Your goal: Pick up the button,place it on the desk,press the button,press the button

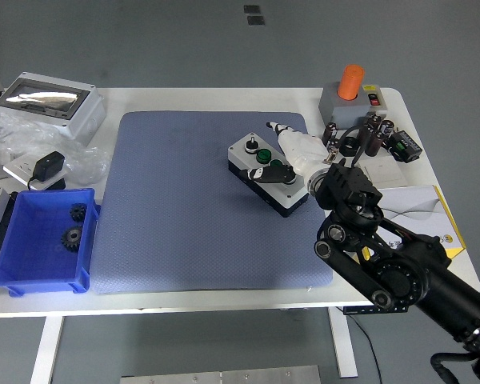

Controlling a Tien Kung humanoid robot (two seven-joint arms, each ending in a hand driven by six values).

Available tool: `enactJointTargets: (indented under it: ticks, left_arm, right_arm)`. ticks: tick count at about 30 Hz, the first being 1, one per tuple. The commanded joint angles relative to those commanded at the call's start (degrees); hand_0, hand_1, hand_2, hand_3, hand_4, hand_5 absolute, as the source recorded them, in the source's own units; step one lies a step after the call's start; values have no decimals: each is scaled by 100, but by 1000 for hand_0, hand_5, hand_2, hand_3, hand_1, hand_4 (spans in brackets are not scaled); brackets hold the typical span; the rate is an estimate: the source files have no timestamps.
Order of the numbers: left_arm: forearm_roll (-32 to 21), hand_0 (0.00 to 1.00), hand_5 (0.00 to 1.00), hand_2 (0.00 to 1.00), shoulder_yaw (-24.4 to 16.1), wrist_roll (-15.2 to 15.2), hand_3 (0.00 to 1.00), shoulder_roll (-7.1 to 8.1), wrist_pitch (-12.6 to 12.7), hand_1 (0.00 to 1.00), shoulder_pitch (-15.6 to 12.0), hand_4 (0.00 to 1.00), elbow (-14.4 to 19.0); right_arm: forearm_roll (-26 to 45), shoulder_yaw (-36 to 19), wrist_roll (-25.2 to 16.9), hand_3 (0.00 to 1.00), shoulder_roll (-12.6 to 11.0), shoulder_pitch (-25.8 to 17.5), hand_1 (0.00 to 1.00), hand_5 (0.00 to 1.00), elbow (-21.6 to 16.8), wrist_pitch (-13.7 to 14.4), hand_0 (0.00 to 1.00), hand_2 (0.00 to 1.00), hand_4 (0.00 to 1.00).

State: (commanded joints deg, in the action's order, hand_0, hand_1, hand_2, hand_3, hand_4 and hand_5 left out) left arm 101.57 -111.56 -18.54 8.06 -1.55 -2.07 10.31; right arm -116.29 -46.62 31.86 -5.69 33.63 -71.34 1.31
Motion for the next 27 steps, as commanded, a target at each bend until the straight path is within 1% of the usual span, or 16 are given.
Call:
enactJointTargets:
  ticks: [1,7,10,15,18,19,24,25,27]
  left_arm:
    - [5,687,630,663,-3,2,780,1,-4,669,2,736,0]
    - [28,687,635,663,-22,23,780,4,-34,669,15,738,0]
    - [38,687,635,663,-31,34,780,6,-48,669,18,738,0]
    - [60,687,631,663,-50,30,779,1,-66,669,10,739,0]
    - [76,687,631,663,-66,26,779,-1,-75,669,6,739,0]
    - [83,687,638,663,-73,28,779,-1,-78,670,7,744,0]
    - [109,687,638,663,-95,46,779,-3,-97,670,14,744,0]
    - [113,687,643,662,-100,50,778,-4,-103,670,15,749,0]
    - [119,687,643,662,-107,60,778,-5,-113,670,15,749,0]
  right_arm:
    - [7,15,-10,998,18,32,892,643,72,1,852,980,998]
    - [-100,59,-99,998,150,243,887,643,630,-112,846,975,998]
    - [-232,54,-112,998,191,327,887,643,838,-187,846,975,998]
    - [-360,161,-68,998,200,426,880,646,949,-293,843,972,998]
    - [-384,264,-37,998,218,474,880,646,976,-317,843,972,998]
    - [-385,302,-25,998,226,493,864,652,993,-327,814,957,998]
    - [-399,416,20,998,282,577,864,652,1126,-349,814,957,998]
    - [-401,425,29,998,295,588,803,654,1159,-354,729,900,998]
    - [-400,430,50,998,314,601,803,654,1219,-376,729,900,998]
